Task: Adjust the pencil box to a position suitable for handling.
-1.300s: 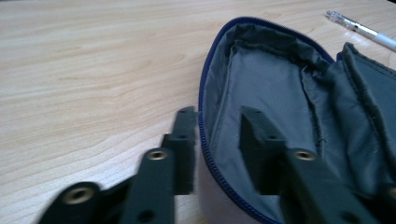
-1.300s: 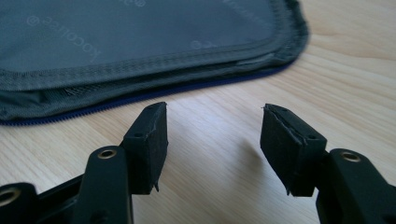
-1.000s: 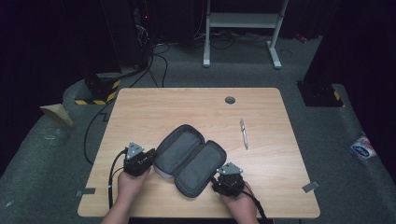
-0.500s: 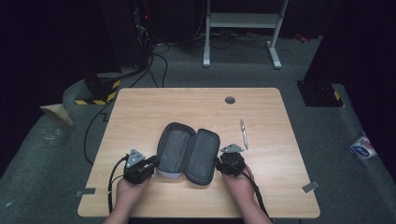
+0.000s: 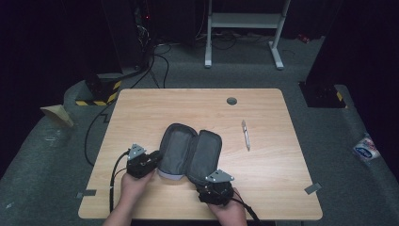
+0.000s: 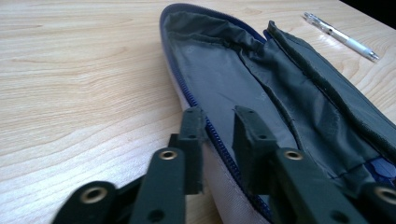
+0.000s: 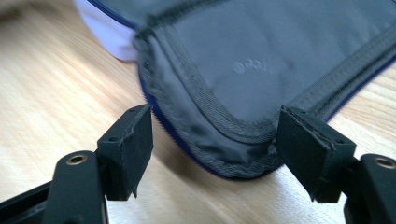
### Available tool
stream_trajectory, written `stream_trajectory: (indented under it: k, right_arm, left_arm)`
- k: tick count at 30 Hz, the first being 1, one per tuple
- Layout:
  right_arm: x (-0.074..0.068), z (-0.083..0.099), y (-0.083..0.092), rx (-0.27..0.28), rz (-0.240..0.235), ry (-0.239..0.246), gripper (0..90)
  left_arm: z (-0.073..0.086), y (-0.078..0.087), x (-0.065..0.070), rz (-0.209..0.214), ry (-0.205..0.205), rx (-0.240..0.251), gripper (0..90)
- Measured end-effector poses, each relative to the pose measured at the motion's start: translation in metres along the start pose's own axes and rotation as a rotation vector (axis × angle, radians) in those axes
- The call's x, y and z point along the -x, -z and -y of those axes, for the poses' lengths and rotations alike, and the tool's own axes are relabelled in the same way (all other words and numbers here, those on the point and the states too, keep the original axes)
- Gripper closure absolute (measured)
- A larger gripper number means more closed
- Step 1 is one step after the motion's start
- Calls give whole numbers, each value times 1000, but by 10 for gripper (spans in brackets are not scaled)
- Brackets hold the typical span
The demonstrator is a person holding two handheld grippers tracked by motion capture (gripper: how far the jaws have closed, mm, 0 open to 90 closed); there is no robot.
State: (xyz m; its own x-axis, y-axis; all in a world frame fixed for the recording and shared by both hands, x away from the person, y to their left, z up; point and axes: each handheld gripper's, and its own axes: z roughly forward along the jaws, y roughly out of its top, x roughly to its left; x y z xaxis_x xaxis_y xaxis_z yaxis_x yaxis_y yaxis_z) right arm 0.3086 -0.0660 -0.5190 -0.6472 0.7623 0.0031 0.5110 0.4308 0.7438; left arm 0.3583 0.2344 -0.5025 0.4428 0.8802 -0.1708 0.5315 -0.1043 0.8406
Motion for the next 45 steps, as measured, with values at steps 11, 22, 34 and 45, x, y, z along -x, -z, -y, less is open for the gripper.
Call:
stream_trajectory:
  k: [11, 22, 34, 45]
  right_arm:
    - [59, -10, 1, -10, 130, -95, 374]
    - [71, -21, 12, 67, 145, -114, 420]
    - [13, -47, -10, 105, 82, -24, 361]
    - [52, -28, 2, 44, 178, -46, 381]
  left_arm:
    - [18, 10, 42, 125, -91, -72, 697]
    - [14, 23, 43, 116, -120, 57, 553]
    - [23, 19, -14, -69, -60, -13, 548]
    - [19, 19, -14, -55, -50, 13, 570]
